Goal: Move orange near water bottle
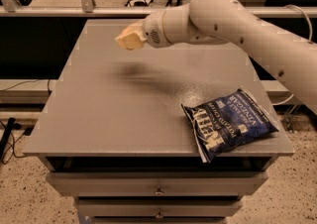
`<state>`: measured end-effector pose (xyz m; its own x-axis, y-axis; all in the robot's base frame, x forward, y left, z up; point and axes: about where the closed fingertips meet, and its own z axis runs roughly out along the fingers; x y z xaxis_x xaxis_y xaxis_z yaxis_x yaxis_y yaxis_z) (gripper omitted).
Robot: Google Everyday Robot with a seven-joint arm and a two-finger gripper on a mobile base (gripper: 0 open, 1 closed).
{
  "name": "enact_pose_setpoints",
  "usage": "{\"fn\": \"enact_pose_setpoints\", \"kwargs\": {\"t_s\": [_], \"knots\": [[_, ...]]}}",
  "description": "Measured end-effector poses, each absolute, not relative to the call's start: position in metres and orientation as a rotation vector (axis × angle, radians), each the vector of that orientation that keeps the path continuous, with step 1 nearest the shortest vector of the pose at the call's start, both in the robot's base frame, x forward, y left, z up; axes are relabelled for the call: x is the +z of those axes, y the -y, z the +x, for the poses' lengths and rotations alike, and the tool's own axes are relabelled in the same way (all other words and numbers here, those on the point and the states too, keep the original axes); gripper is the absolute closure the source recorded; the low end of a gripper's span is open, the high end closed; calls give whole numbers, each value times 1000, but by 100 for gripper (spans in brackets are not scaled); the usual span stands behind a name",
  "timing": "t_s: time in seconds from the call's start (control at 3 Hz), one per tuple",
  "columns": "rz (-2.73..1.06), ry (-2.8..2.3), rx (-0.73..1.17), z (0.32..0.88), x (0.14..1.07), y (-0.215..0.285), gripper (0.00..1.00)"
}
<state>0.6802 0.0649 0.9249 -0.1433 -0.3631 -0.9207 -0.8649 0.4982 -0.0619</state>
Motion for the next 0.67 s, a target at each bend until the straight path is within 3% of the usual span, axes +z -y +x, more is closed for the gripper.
{"fn": "enact_pose_setpoints", "kwargs": {"t_s": [0.67], "knots": [[-913,-1805,399,722,940,51,100]]}}
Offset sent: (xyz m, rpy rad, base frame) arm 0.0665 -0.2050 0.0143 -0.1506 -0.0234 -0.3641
